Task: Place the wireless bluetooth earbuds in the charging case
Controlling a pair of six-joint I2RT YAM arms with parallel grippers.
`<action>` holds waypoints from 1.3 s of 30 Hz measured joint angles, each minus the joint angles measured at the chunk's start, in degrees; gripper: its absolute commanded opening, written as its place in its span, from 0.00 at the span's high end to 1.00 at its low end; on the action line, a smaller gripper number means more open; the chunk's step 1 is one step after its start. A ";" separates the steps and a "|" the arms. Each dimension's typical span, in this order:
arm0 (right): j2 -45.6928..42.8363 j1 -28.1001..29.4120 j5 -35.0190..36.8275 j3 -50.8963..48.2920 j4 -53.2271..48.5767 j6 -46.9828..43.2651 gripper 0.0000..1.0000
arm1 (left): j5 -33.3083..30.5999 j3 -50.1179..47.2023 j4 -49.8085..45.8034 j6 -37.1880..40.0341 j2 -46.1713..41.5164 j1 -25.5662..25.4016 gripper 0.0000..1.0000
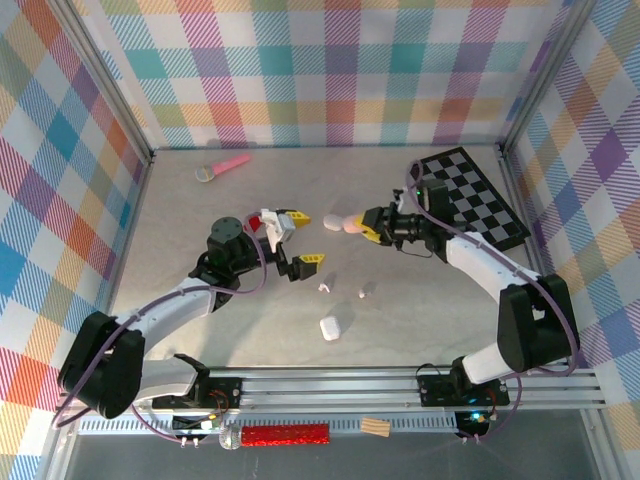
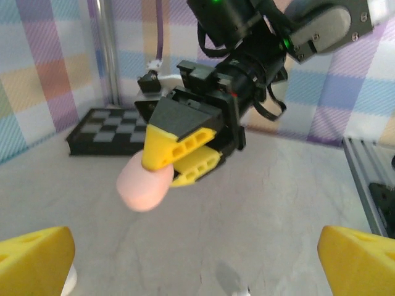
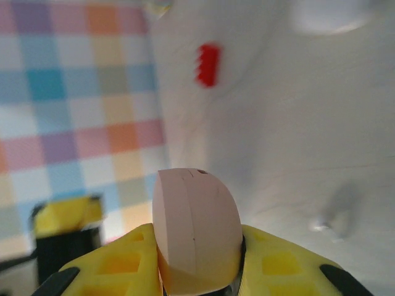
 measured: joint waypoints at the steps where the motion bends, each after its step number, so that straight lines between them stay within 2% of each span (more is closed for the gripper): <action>1: 0.00 -0.98 2.67 -1.11 -0.92 -0.92 0.83 | -0.81 0.17 -2.43 1.20 -0.42 -0.74 0.00; 5: 0.74 -2.91 10.49 -3.23 -2.23 -3.58 0.84 | -3.56 0.37 -8.83 4.15 -1.09 -3.56 0.00; 9: 5.22 -3.80 13.66 -2.38 -1.16 -5.44 0.84 | -6.82 0.37 -12.70 4.57 -1.09 -6.14 0.00; 12: 10.27 -4.28 14.45 -0.55 -0.74 -6.69 0.83 | -11.58 0.35 -14.53 2.58 -1.20 -7.98 0.00; 15: 14.86 -4.48 14.62 1.97 -0.50 -7.78 0.82 | -17.16 -0.22 -15.50 -1.44 -2.05 -9.73 0.00; 18: 18.25 -4.55 14.40 3.85 0.57 -8.44 0.76 | -22.73 -1.53 -16.26 -6.25 -3.78 -11.41 0.00; 24: 24.98 -4.63 11.28 8.09 3.26 -10.32 0.70 | -34.27 -1.51 -22.73 -21.38 -5.16 -12.50 0.00; 26: 25.97 -4.63 10.69 8.94 3.76 -10.97 0.65 | -36.61 -1.51 -25.09 -25.64 -5.57 -12.50 0.00; 28: 26.27 -4.63 10.69 9.22 3.87 -11.89 0.55 | -38.60 -1.51 -27.23 -29.09 -6.21 -12.57 0.00; 30: 26.25 -4.63 11.45 9.18 3.17 -13.33 0.39 | -40.81 -1.14 -29.88 -31.80 -6.73 -12.63 0.00; 32: 25.64 -4.63 11.82 8.96 2.67 -14.51 0.32 | -42.69 -0.24 -32.24 -33.42 -6.71 -12.68 0.00; 35: 21.75 -4.52 14.16 7.54 -0.13 -16.68 0.25 | -45.07 1.40 -34.45 -34.91 -6.54 -12.70 0.00; 39: 13.35 -3.93 17.49 4.07 -4.52 -19.47 0.21 | -46.07 3.82 -35.56 -36.09 -4.26 -11.74 0.00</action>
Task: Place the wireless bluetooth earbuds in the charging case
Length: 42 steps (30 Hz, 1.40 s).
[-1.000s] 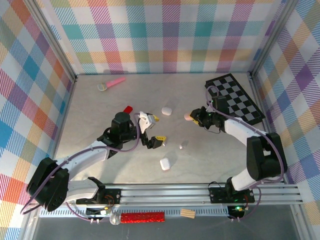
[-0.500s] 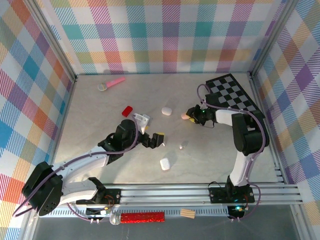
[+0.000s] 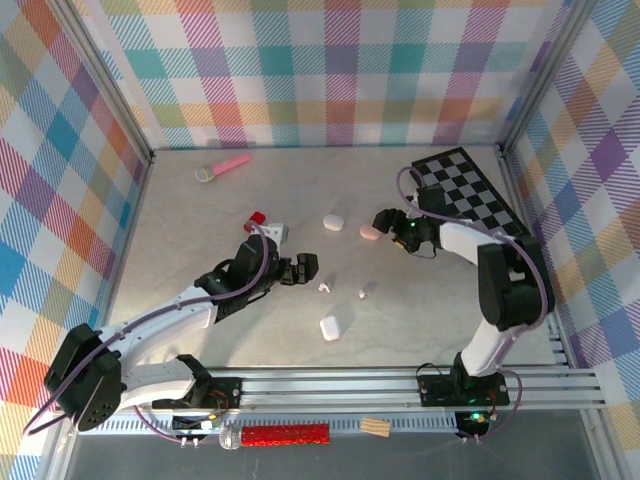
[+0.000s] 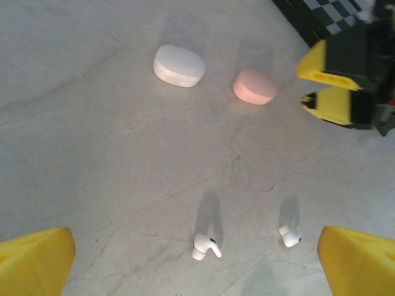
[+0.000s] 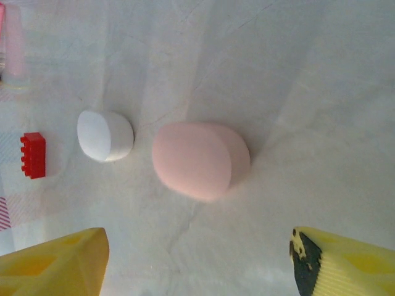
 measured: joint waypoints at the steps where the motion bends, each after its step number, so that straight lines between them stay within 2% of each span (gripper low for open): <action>1: -2.27 0.39 1.14 -0.96 -1.16 -0.63 0.21 | 0.04 0.37 -0.04 -0.17 0.59 0.46 0.00; 5: -11.96 6.40 7.56 -5.44 -6.05 -2.47 0.18 | 1.20 1.14 -0.72 -1.53 2.69 5.22 0.00; 11: -20.83 24.59 17.16 -10.82 -12.35 -0.63 0.18 | 3.54 2.60 -1.64 -2.36 4.92 13.03 0.00; 15: -20.41 37.13 22.75 -11.04 -16.22 2.71 0.17 | 4.33 2.60 -1.64 -2.73 4.92 16.92 0.00; 17: -17.81 42.95 25.40 -9.31 -18.91 4.15 0.17 | 4.37 2.60 -1.70 -2.71 4.92 17.97 0.00; 20: -11.85 48.65 28.46 -4.61 -22.23 5.66 0.17 | 4.37 2.60 -1.86 -2.69 4.92 18.25 0.00; 25: -2.45 54.12 32.59 3.34 -26.99 6.97 0.19 | 4.37 2.60 -2.58 -2.69 4.92 18.25 0.00; 29: 2.01 56.13 34.18 7.10 -30.40 6.99 0.24 | 4.33 2.60 -2.58 -2.64 4.92 18.25 0.00; 42: 3.76 56.22 33.16 7.41 -34.56 7.80 0.42 | 4.33 2.47 -2.58 -2.47 4.59 18.25 0.00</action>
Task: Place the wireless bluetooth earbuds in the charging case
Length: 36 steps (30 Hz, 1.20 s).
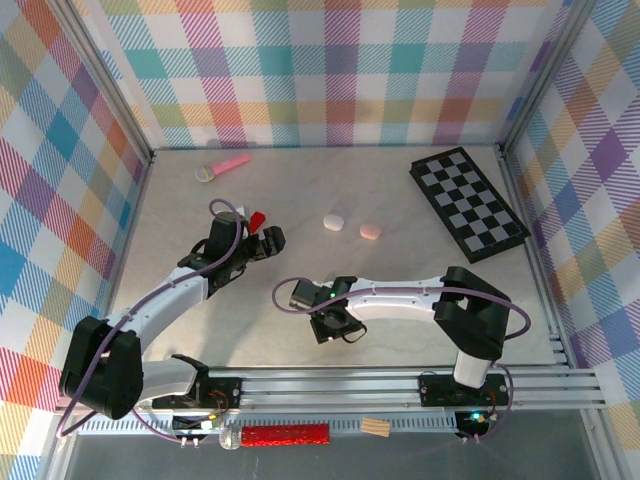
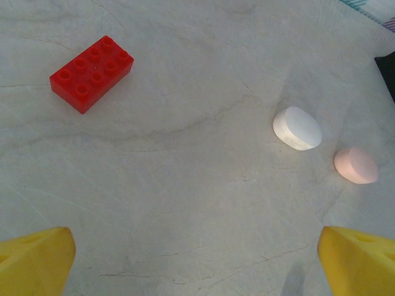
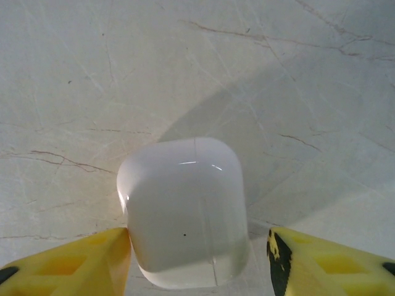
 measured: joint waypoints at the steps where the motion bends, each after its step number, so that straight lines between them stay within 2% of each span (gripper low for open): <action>1: 0.33 0.00 -0.11 0.00 -0.02 0.02 0.43 | 0.00 0.00 0.02 0.00 0.00 0.00 0.00; 14: 1.51 0.00 0.28 0.00 0.04 -1.09 0.59 | 0.04 0.00 -0.13 0.31 -0.07 0.00 0.00; 19: -3.65 -0.87 1.77 -5.16 3.85 -4.92 0.65 | 2.08 0.09 -1.22 2.45 -0.07 0.00 0.00; 24: -15.30 -4.24 3.41 -11.47 10.88 -19.30 0.61 | 6.95 2.43 -6.49 5.22 -0.13 0.00 0.03; 29: -26.14 -12.68 -3.17 -14.78 17.31 -35.36 0.63 | 17.11 8.59 -14.47 8.09 -0.33 0.00 0.10; 32: -29.22 -16.81 -6.34 -14.88 18.51 -43.39 0.63 | 24.79 11.50 -18.18 8.94 -0.26 -0.13 0.17; 36: -29.75 -17.66 -9.05 -14.75 18.53 -50.99 0.63 | 32.52 13.25 -21.11 8.61 -0.02 -1.75 0.22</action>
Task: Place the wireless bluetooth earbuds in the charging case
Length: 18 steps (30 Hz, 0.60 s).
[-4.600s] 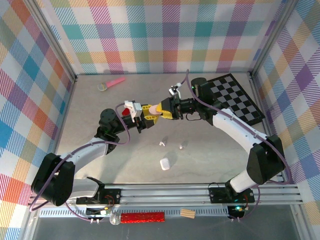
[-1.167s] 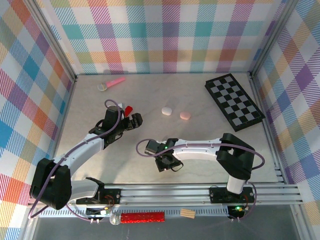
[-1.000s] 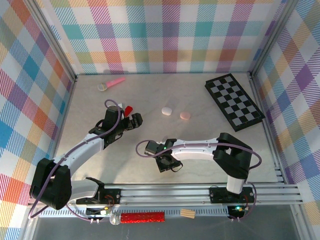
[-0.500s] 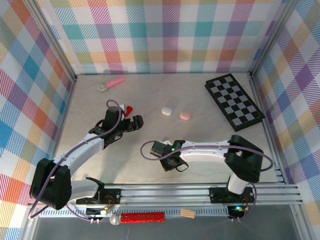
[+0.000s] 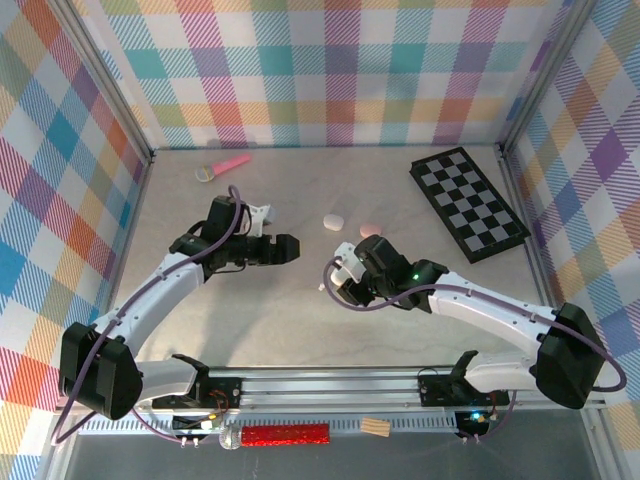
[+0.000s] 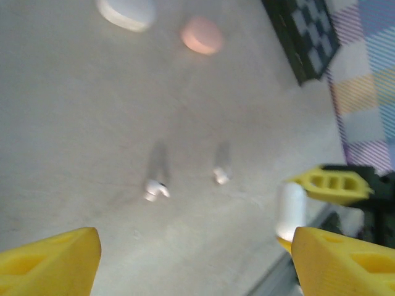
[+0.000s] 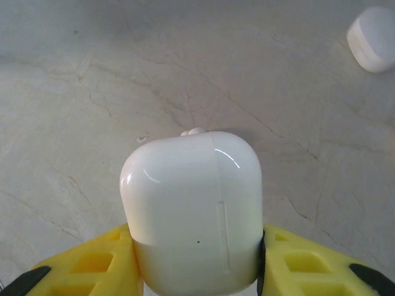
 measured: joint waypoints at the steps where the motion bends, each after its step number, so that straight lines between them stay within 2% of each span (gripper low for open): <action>1: 0.00 0.00 -0.50 0.00 0.02 -1.38 0.63 | 1.33 0.46 -0.57 -0.02 0.20 -0.90 0.23; 8: -0.46 -0.13 -3.50 0.02 1.31 -6.56 0.63 | 8.31 3.45 -1.46 -1.07 3.72 -7.06 0.33; 18: -3.06 -0.92 -7.58 0.02 4.68 -7.02 0.63 | 11.63 3.52 0.96 -3.89 7.34 -10.05 0.50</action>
